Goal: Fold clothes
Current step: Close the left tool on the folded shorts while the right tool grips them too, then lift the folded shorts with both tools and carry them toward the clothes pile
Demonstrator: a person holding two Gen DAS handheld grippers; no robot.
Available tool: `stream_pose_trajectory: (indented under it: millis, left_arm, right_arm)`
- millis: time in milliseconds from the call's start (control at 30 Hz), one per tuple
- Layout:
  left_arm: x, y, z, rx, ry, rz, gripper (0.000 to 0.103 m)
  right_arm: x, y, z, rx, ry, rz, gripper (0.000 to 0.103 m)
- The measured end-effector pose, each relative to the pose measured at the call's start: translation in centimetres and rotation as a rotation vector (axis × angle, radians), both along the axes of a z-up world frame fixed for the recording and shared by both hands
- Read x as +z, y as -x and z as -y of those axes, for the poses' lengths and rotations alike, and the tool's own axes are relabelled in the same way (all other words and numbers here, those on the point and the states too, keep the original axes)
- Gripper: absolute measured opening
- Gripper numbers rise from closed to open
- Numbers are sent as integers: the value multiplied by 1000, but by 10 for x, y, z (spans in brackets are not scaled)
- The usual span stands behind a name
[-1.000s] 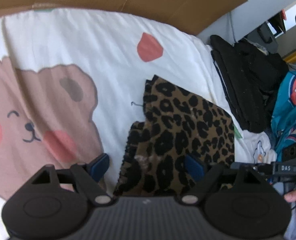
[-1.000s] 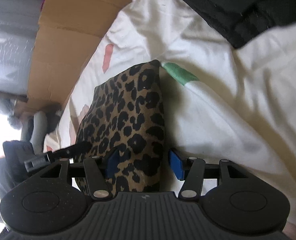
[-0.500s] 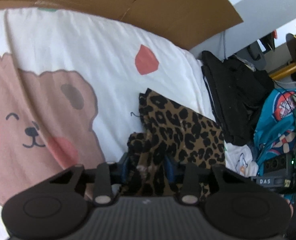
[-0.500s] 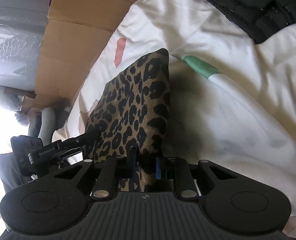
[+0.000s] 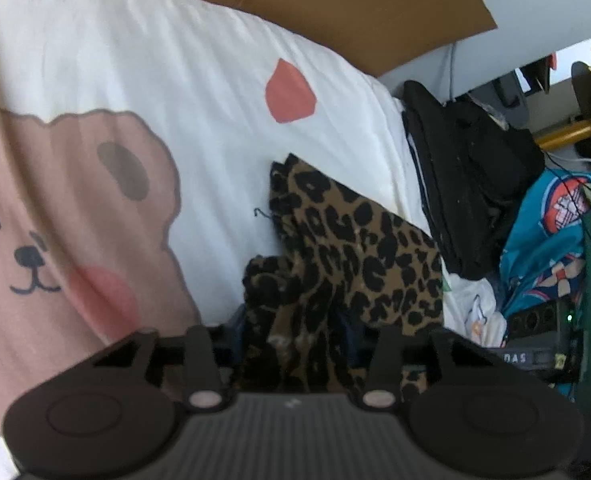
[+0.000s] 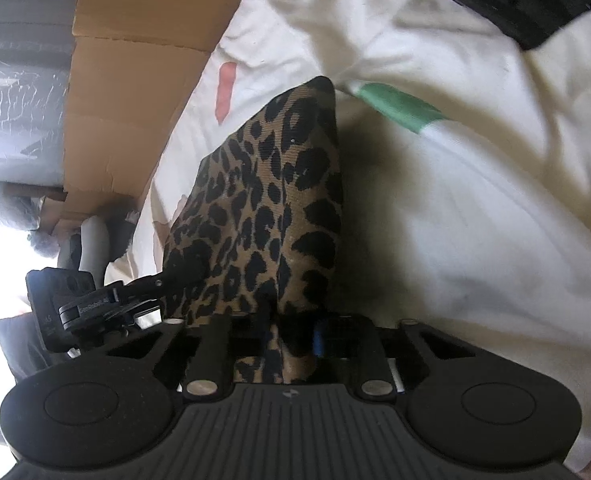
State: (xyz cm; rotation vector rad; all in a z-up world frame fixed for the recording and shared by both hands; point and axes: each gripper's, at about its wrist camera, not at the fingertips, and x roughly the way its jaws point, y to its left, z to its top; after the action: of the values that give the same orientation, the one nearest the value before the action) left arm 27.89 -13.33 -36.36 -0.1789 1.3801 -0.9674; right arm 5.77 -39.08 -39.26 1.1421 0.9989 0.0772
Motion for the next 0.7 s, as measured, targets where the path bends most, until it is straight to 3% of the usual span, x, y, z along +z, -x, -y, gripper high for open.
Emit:
stream_pose_trajectory:
  millis: [233,433,700]
  left_arm:
    - [23,9,-1,3,-18,49,27]
    - [50,22,-5,34,-23,94,25]
    - [109,39,-11,105,-47,164,25]
  right_arm:
    - [17,-3,-5,22,45,21,7]
    - [40,-3,-10,60,93,54,6]
    - [97,-1,-12,103,164,135,6]
